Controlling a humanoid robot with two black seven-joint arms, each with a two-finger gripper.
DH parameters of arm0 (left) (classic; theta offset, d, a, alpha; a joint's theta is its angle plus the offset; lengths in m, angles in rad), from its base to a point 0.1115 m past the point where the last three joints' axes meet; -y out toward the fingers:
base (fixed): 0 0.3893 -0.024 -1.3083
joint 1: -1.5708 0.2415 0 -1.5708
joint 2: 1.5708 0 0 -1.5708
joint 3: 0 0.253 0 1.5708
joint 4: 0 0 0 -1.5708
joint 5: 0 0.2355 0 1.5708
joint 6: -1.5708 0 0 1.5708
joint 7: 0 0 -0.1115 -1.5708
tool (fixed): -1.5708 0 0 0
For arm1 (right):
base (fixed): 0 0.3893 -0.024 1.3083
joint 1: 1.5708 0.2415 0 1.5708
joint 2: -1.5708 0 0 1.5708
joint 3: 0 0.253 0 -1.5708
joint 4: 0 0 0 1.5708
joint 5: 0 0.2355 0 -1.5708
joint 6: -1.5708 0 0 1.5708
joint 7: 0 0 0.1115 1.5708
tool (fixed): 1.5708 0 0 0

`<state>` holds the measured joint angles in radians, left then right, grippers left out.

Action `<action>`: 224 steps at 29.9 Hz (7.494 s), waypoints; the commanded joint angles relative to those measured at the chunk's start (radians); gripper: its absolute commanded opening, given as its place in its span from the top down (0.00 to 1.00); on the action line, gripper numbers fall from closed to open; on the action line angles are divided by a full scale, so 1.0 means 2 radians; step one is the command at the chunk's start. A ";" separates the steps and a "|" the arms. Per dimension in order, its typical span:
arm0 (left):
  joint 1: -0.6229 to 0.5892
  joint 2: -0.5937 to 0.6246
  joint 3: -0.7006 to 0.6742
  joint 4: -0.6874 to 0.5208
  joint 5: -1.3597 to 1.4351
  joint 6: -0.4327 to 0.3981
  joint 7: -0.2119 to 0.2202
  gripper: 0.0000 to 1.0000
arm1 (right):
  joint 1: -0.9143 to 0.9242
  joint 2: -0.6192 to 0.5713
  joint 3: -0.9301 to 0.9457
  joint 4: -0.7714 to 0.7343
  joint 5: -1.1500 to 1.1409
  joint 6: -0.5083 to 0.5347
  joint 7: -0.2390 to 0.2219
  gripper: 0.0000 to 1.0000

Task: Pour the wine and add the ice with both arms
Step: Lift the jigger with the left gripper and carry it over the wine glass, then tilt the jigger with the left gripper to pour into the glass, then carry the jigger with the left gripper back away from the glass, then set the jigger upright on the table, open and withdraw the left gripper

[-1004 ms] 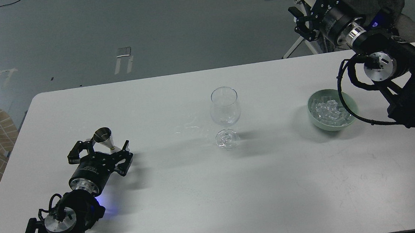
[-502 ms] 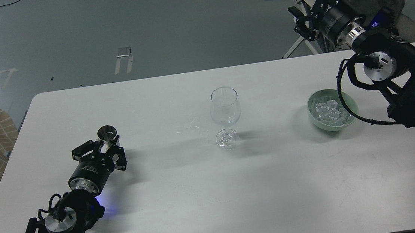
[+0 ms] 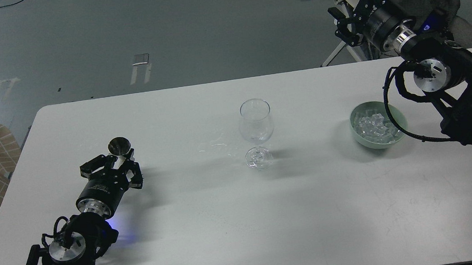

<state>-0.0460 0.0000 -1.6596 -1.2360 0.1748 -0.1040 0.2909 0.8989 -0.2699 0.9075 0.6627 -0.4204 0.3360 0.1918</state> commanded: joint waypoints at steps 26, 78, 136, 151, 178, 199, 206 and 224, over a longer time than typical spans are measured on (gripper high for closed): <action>-0.102 0.000 0.133 -0.169 0.022 0.271 0.069 1.00 | -0.005 -0.002 -0.011 0.000 0.000 0.000 -0.001 0.00; -0.231 0.000 0.331 -0.166 0.231 0.296 0.099 1.00 | -0.008 -0.004 -0.011 0.000 0.000 -0.001 -0.001 0.00; -0.226 0.000 0.405 -0.166 0.494 0.296 0.099 1.00 | -0.008 -0.005 -0.011 0.000 0.000 -0.001 -0.001 0.00; -0.224 0.022 0.440 -0.166 0.591 0.296 0.099 1.00 | -0.015 -0.004 -0.010 0.001 0.000 -0.001 -0.001 0.00; -0.168 0.082 0.163 -0.177 0.163 0.296 0.099 1.00 | -0.015 -0.005 -0.010 0.001 0.000 0.000 -0.001 0.00; 0.002 0.002 -0.051 -0.159 0.016 0.242 0.089 1.00 | -0.016 -0.001 -0.013 0.001 0.000 -0.001 -0.001 0.00; 0.038 0.000 -0.066 -0.151 0.004 0.126 0.065 1.00 | -0.016 -0.003 -0.013 0.001 0.000 -0.001 -0.002 0.00; 0.033 0.000 -0.058 -0.075 -0.002 0.100 0.045 1.00 | -0.020 -0.002 -0.014 0.001 -0.001 -0.001 -0.002 0.00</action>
<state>0.0198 -0.0001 -1.7748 -1.3923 0.1733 0.0929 0.3793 0.8608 -0.2731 0.8789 0.6642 -0.4208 0.3346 0.1886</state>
